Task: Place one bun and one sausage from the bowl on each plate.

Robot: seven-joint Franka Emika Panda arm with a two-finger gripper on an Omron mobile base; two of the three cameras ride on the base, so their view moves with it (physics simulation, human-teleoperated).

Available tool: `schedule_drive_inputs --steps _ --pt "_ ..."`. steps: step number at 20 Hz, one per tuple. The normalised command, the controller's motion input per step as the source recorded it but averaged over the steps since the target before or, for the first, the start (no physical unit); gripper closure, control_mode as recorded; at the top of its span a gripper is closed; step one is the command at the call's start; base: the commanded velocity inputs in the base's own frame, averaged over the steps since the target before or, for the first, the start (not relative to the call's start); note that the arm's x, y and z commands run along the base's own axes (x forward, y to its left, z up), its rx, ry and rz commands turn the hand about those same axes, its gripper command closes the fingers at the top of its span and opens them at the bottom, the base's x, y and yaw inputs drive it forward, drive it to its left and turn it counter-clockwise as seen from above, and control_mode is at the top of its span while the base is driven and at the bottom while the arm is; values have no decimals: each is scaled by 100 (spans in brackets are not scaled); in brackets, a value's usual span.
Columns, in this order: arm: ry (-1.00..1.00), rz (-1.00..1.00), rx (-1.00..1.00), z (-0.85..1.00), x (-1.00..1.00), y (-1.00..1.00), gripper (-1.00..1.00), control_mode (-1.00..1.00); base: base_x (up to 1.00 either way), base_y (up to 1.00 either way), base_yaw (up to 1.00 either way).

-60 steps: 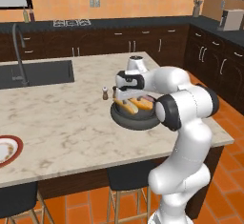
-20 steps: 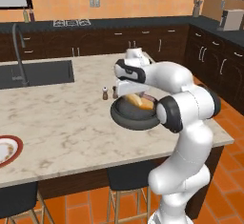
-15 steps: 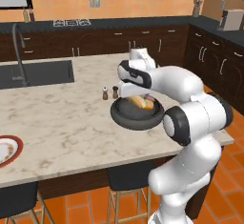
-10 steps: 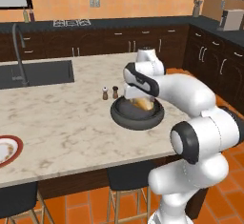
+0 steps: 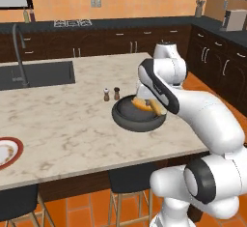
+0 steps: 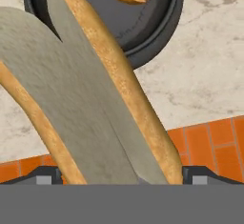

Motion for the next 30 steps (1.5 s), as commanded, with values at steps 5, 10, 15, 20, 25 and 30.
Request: schedule_drive_inputs --steps 5,10,15,20,25,30 --pt "0 -5 0 0 -50 -8 100 -100 0 0 0" --pt "0 0 0 0 0 0 100 100 -10 14 0" --pt "0 0 0 0 0 0 100 100 -41 87 0" --pt "0 0 0 0 0 0 100 100 -35 100 0" --pt "0 0 0 0 0 0 100 100 4 100 3" --pt "0 0 0 0 0 0 100 100 18 92 2"
